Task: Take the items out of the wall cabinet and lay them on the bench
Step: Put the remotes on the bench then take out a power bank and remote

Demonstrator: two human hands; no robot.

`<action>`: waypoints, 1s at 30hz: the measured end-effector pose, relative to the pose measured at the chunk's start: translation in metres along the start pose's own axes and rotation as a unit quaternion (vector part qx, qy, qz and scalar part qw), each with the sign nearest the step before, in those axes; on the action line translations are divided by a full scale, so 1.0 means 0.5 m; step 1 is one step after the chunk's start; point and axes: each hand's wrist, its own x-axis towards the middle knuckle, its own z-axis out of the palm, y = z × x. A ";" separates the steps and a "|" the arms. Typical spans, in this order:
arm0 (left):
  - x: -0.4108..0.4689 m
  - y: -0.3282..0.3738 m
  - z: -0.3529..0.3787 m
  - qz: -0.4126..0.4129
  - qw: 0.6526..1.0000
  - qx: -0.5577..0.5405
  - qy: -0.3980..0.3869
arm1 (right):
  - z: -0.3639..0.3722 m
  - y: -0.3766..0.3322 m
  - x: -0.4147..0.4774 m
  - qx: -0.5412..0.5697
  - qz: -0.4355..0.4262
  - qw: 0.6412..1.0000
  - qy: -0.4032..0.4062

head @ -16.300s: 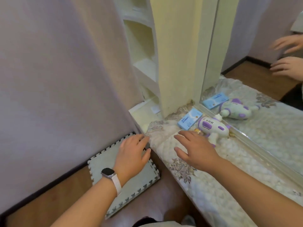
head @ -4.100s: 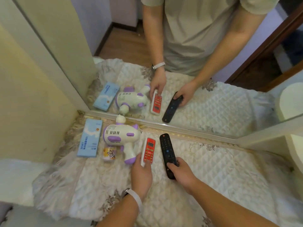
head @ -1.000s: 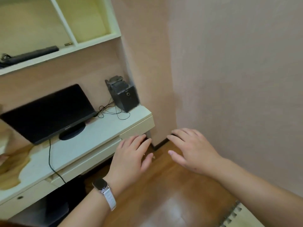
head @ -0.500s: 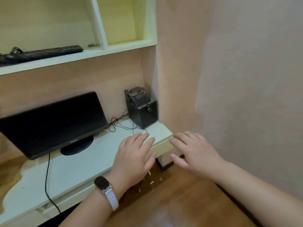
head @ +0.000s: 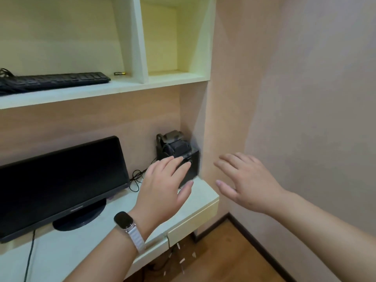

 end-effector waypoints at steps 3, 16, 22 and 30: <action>0.027 -0.022 0.000 0.002 1.000 0.011 0.012 | 0.007 0.009 0.039 -0.002 -0.004 1.000 0.012; 0.307 -0.108 -0.008 -0.008 0.990 0.108 0.090 | 0.014 0.179 0.324 0.040 -0.057 0.991 0.110; 0.495 -0.118 -0.009 -0.022 0.982 0.140 0.126 | -0.011 0.299 0.454 0.037 -0.084 0.982 0.163; 0.638 -0.159 -0.079 -0.066 0.964 0.133 0.219 | -0.051 0.388 0.641 0.076 -0.128 0.964 0.222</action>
